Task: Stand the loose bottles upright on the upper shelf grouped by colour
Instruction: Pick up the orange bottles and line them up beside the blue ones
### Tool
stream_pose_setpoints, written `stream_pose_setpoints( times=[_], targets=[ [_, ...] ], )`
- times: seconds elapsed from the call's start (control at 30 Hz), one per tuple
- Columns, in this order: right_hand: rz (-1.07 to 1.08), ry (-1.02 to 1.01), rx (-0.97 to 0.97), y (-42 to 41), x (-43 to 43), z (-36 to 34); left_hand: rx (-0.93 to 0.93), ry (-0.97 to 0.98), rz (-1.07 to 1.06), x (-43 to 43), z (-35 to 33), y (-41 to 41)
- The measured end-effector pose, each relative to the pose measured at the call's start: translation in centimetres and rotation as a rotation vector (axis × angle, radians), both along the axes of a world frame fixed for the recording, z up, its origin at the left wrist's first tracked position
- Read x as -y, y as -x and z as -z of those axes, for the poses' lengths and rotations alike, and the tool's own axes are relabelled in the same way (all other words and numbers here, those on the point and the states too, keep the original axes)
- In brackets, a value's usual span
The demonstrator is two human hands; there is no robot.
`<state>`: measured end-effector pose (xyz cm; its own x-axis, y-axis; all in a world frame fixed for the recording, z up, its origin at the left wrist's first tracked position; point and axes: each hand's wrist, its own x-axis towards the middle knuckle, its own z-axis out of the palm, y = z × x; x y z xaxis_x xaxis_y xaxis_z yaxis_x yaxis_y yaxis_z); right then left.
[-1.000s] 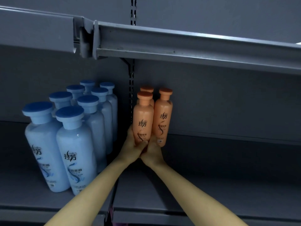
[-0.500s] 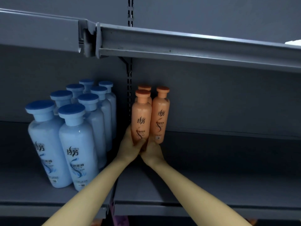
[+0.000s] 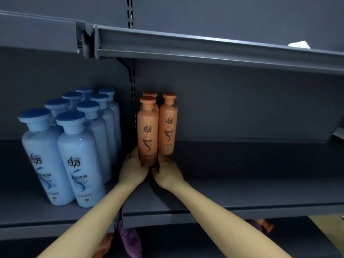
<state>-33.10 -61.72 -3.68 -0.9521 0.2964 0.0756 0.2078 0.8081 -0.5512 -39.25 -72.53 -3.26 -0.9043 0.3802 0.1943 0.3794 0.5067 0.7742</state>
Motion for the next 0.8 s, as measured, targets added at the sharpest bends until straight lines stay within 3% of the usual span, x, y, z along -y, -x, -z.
stream_pose_setpoints(
  times=[0.17, 0.33, 0.6, 0.8],
  targets=[
    [0.053, -0.107, 0.164, -2.3, -0.6, -0.4, -0.022, 0.291, -0.041, 0.6, 0.0, -1.5],
    [0.093, -0.168, 0.186, -5.7, -0.9, -1.5, -0.068, 0.463, -0.051, 0.7, -0.3, -3.9],
    [0.139, -0.161, 0.147, -11.9, -2.2, -2.1, -0.111, 0.502, -0.019, -0.5, -0.6, -9.0],
    [0.169, -0.181, 0.153, -17.4, -3.4, -2.6, -0.132, 0.397, 0.021, -1.9, -1.2, -14.0]
  ],
)
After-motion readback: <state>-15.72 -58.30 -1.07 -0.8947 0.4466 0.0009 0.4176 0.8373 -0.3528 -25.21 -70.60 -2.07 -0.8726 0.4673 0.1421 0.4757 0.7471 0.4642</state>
